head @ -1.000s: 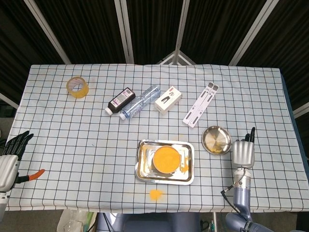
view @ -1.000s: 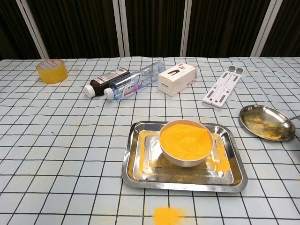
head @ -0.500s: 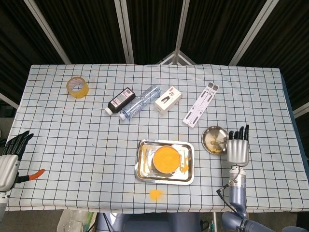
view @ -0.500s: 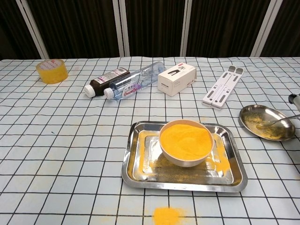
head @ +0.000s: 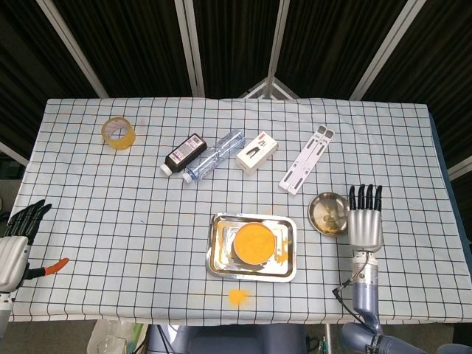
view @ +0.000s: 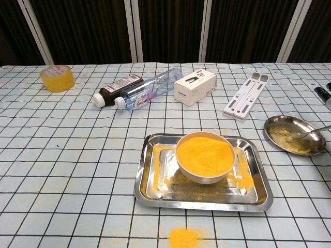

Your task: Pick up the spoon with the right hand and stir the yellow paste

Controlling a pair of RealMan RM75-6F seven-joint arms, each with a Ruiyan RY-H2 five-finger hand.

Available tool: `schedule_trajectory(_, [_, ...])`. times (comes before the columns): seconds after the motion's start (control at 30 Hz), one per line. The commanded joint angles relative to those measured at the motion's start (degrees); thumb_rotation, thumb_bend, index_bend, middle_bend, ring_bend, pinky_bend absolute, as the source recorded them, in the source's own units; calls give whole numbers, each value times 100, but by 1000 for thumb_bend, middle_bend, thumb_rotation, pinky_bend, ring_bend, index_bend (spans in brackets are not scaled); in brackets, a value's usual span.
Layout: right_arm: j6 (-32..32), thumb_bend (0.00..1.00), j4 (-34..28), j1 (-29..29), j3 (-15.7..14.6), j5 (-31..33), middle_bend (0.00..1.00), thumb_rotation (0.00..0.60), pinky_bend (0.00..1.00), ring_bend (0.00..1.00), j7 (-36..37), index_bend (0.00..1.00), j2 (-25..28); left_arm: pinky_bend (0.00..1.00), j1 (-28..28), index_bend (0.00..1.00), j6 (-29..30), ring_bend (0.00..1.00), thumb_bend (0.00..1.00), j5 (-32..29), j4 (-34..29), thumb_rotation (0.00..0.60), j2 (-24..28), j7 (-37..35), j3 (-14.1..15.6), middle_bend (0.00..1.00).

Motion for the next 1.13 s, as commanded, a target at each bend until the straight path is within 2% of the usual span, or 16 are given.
schedule_trajectory(0.03, [-17,357,-146,102,-142,-133,92,600,0,0,-465,0,210,0,2,0,0,0,0,-9,5,600,-1,16,-1,0])
schedule_trajectory(0.17, [-163,305,-337,196,-413,-347,87,600,0,0,-1001,0,521,0,3,0,-6,0,0,-39,-3,600,2,21,-11,0])
schedule_trajectory(0.27, [-359,299,-776,256,-550,-429,82,600,0,0,-1173,0,865,0,5,0,-2,0,0,-34,-9,600,4,19,-10,0])
schedule_trajectory(0.57, [-207,298,-2018,199,-652,-658,82,600,0,0,-876,0,1477,0,10,0,2,0,0,-35,0,600,12,10,-11,0])
schedule_trajectory(0.77, [309,297,-2699,-341,-944,-936,73,600,0,0,338,0,2133,0,20,0,11,0,0,-14,67,600,19,29,4,0])
schedule_trajectory(0.93, [681,296,-3170,-890,-1248,-1081,23,600,0,0,1576,0,2832,0,25,0,66,0,0,68,186,600,-34,314,25,0])
schedule_trajectory(1.13, [1030,296,-3527,-1510,-1818,-1540,0,600,0,0,3244,0,3501,0,24,0,31,0,0,158,244,600,-36,579,105,0])
